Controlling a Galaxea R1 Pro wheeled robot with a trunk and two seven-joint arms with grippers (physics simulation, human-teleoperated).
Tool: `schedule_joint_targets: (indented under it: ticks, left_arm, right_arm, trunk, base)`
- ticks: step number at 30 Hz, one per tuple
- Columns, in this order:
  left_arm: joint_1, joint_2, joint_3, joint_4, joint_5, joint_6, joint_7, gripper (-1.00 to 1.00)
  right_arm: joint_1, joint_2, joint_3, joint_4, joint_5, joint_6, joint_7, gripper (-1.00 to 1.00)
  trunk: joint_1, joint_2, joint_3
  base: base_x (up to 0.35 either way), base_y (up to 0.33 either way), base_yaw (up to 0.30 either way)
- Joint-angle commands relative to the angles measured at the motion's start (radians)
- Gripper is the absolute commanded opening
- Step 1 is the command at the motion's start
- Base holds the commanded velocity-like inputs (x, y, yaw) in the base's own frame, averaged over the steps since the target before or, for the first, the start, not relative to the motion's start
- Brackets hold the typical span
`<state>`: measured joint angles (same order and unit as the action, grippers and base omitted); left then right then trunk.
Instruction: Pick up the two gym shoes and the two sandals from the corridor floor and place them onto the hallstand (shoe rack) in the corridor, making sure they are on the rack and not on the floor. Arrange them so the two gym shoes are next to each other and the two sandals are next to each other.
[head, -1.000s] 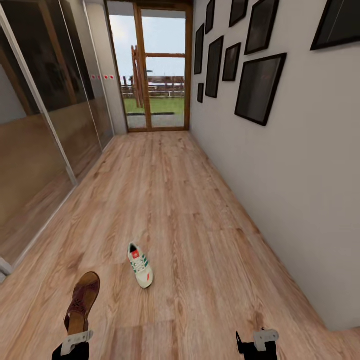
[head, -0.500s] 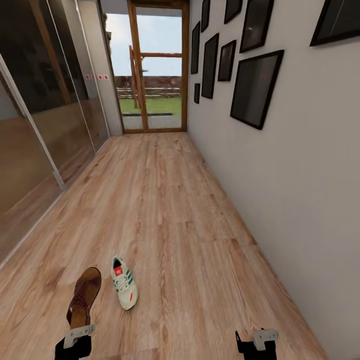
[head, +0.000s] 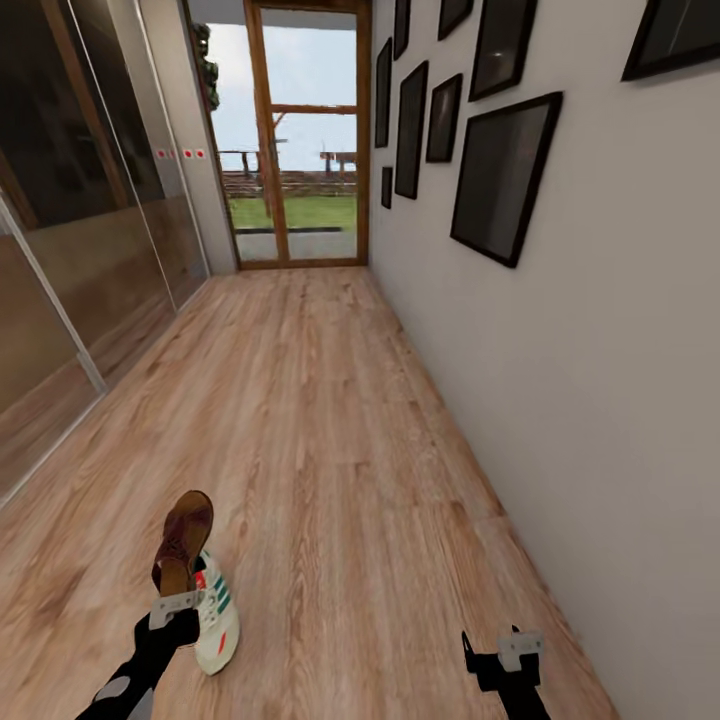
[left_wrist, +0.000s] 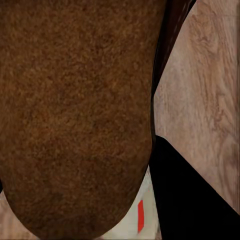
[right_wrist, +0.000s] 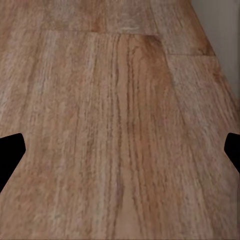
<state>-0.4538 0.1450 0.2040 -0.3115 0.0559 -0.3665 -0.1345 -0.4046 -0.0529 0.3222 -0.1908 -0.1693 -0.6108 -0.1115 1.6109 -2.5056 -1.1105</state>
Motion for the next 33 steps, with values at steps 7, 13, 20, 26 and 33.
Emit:
schedule_joint_targets:
  ticks: [7,13,20,26,33]
  left_arm:
    - [0.001,0.0,0.006,0.002,0.001,0.0,-0.007,-1.0]
    - [0.002,-0.001,0.007,0.002,0.0,0.0,-0.007,-1.0]
    - [0.004,-0.001,0.008,0.002,0.0,-0.001,-0.008,-1.0]
    - [0.008,-0.001,0.009,0.0,0.0,-0.008,-0.006,-1.0]
    - [0.009,-0.002,0.009,0.0,-0.001,-0.007,-0.006,-1.0]
  right_arm:
    - [0.0,0.0,0.01,0.001,-0.006,-0.003,-0.004,1.0]
    - [0.0,-0.001,0.011,0.002,-0.006,-0.003,-0.004,1.0]
    - [0.0,-0.001,0.011,0.002,-0.007,-0.003,-0.004,1.0]
    - [0.0,-0.002,0.01,0.002,-0.007,-0.003,-0.005,1.0]
    - [0.0,-0.002,0.011,0.002,-0.007,-0.003,-0.004,1.0]
  trunk:
    - [0.0,0.0,-0.001]
    - [0.0,0.0,-0.001]
    - [0.0,0.0,-0.001]
    - [0.0,0.0,-0.001]
    - [0.0,0.0,-0.001]
  base:
    - [0.316,-0.139,0.001]
    - [0.324,-0.123,0.084]
    - [0.321,-0.118,0.232]
    - [0.063,-0.019,0.039]
    - [0.118,-0.062,0.006]
